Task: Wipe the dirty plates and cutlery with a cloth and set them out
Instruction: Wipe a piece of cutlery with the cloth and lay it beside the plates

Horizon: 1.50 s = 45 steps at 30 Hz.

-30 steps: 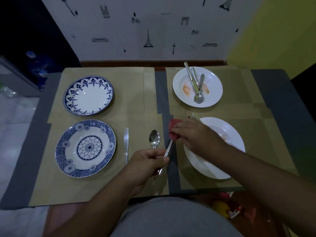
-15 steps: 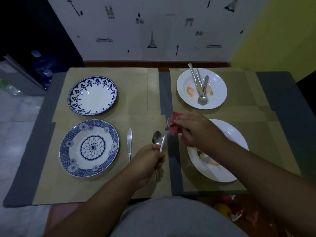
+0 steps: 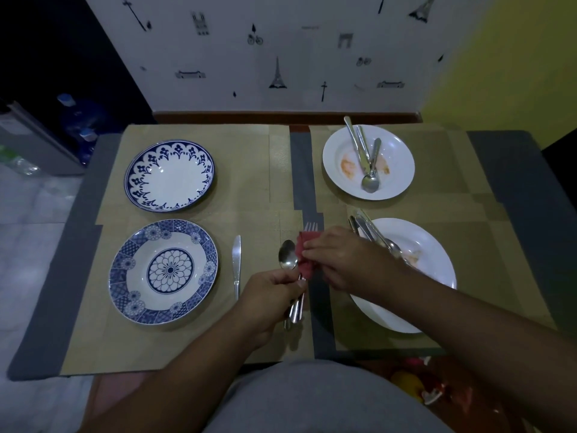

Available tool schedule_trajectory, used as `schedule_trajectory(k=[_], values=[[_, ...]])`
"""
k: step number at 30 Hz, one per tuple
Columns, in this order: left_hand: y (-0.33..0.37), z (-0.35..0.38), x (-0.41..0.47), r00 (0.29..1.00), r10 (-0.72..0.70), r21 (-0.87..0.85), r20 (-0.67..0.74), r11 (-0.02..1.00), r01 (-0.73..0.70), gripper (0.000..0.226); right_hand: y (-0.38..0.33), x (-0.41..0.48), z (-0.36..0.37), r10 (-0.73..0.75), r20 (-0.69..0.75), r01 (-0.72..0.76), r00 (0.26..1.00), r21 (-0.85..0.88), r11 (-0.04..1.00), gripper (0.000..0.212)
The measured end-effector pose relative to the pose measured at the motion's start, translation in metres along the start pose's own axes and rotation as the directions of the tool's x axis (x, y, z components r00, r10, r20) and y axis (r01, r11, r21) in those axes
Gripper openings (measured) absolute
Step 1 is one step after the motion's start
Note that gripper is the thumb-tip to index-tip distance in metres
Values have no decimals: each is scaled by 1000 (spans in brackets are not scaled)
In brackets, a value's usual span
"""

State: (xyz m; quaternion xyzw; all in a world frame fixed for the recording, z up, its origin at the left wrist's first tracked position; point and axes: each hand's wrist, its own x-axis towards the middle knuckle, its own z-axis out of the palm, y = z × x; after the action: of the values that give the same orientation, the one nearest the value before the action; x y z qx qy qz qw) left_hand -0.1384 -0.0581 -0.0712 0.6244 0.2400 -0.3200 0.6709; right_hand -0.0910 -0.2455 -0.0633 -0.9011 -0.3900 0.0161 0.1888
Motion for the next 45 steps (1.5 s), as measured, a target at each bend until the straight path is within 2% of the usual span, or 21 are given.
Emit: schedule_trajectory(k=[2, 5, 7, 9, 11, 14, 18, 21, 24, 32, 40, 45], values=[[-2, 0, -3, 999, 38, 20, -21, 999, -38, 16, 9, 7, -5, 42, 2, -42, 999, -9, 999, 45], [-5, 0, -8, 999, 52, 21, -17, 998, -51, 15, 20, 16, -16, 148, -85, -147, 985, 16, 989, 32], [-6, -1, -8, 998, 56, 13, -19, 998, -56, 15, 14, 12, -15, 100, -93, -100, 991, 2, 995, 29], [-7, -1, -8, 996, 80, 28, -30, 996, -79, 14, 2, 3, -6, -3, -35, 2, 999, -16, 1000, 34], [-9, -2, -7, 993, 113, 50, -38, 993, -111, 15, 3, 5, -3, -12, -1, 12, 1000, -28, 1000, 36], [-10, -5, -6, 990, 134, 54, -31, 990, -132, 15, 18, 19, -10, 90, -87, -92, 992, -23, 995, 24], [-10, -5, -5, 997, 76, 9, -12, 997, -76, 19, 25, 22, -19, 238, -127, -236, 963, 35, 971, 25], [-9, -5, 0, 998, 46, 2, -47, 999, -46, 19, 24, 20, -22, 219, -138, -212, 966, 61, 975, 18], [-11, -8, 7, 995, 62, -5, -79, 998, -63, 16, 23, 18, -18, 230, -116, -222, 966, 73, 972, 23], [-18, -5, 17, 989, 10, -128, -146, 991, -29, 24, 14, 23, -8, 132, -70, -127, 989, 73, 989, 26], [-44, -37, 25, 928, 114, 42, -354, 993, -106, 18, 1, 16, 1, 119, -40, -114, 992, 108, 988, 26], [-55, -51, 31, 921, 130, 129, -367, 988, -88, 16, -4, 16, 6, 98, -26, -94, 995, 124, 988, 24]])
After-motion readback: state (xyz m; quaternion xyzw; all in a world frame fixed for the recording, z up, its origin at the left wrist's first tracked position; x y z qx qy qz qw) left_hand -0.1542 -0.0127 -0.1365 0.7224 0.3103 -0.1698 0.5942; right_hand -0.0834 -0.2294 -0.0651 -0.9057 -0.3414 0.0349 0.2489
